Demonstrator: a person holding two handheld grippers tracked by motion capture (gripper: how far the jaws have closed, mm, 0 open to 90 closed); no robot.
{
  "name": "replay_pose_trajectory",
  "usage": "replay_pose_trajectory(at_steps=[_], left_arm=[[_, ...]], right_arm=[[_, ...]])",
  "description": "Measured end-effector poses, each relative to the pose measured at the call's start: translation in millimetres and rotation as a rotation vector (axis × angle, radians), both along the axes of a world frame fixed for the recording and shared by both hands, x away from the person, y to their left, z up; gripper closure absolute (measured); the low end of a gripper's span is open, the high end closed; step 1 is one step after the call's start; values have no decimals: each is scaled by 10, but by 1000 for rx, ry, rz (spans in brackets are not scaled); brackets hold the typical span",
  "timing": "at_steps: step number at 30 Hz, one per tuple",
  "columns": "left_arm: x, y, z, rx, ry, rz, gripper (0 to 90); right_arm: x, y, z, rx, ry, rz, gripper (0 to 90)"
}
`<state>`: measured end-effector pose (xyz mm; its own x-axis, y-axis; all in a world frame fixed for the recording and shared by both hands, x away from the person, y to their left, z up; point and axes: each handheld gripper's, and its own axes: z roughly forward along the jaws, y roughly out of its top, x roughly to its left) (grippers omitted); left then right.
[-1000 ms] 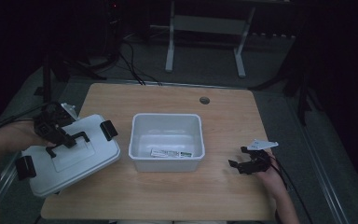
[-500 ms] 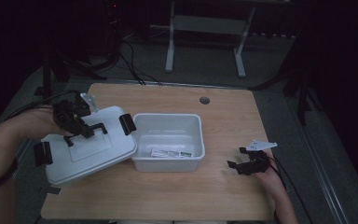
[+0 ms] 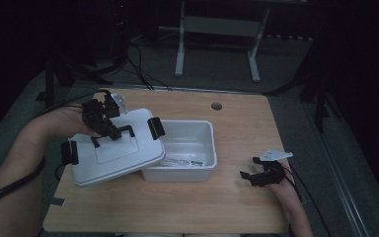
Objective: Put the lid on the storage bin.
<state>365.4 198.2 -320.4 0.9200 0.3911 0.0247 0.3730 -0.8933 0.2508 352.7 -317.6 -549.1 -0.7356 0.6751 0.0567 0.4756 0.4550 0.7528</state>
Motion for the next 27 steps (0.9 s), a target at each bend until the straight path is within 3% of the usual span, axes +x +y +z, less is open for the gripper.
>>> replay_pose_trajectory(at_steps=[16, 27], left_arm=[[148, -476, 19, 0, -22, -93, 835], [268, -780, -48, 25, -27, -145, 835]], right_arm=[[-1, 12, -9, 11, 7, 5, 124], [1, 9, -21, 12, 14, 9, 124]])
